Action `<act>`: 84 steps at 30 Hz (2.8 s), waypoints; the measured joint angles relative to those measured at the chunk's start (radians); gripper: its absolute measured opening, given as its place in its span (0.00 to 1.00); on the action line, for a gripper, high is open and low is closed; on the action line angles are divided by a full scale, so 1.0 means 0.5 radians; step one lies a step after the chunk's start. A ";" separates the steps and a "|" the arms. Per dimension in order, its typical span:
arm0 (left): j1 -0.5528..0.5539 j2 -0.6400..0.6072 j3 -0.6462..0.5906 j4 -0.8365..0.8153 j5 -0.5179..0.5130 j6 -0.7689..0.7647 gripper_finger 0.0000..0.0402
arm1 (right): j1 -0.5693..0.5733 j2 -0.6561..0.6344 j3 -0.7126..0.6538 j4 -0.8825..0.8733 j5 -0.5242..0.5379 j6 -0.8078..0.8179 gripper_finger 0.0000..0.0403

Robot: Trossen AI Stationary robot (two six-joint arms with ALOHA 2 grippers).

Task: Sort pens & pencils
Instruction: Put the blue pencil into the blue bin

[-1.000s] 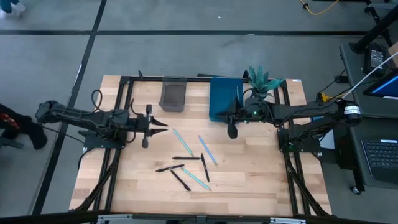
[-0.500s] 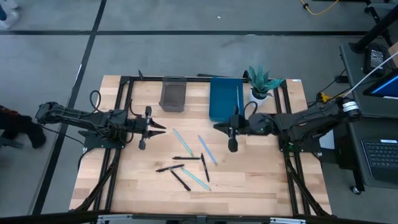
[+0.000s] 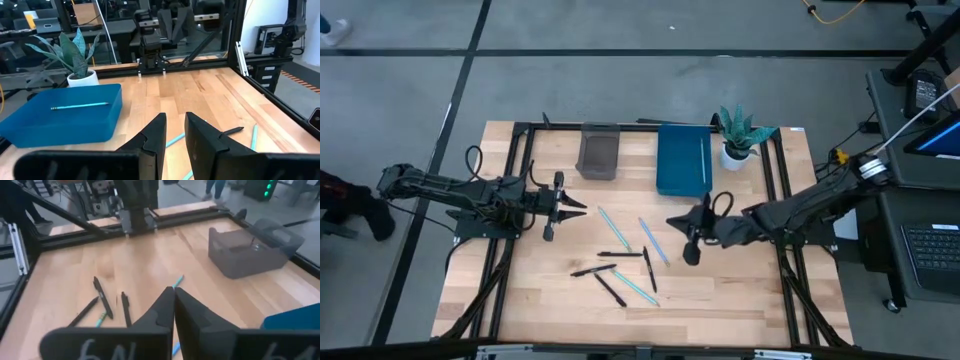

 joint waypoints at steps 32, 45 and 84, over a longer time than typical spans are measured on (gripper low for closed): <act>-0.210 0.004 0.000 -0.014 0.000 -0.038 0.16 | -0.275 1.075 1.139 -1.562 -0.839 0.884 0.04; -0.354 0.004 0.000 -0.011 0.001 -0.056 0.16 | -0.325 1.075 1.139 -1.575 -0.837 0.848 0.25; -0.354 0.003 0.000 -0.014 -0.002 -0.063 0.16 | -0.417 1.371 1.136 -1.485 -0.946 0.806 0.32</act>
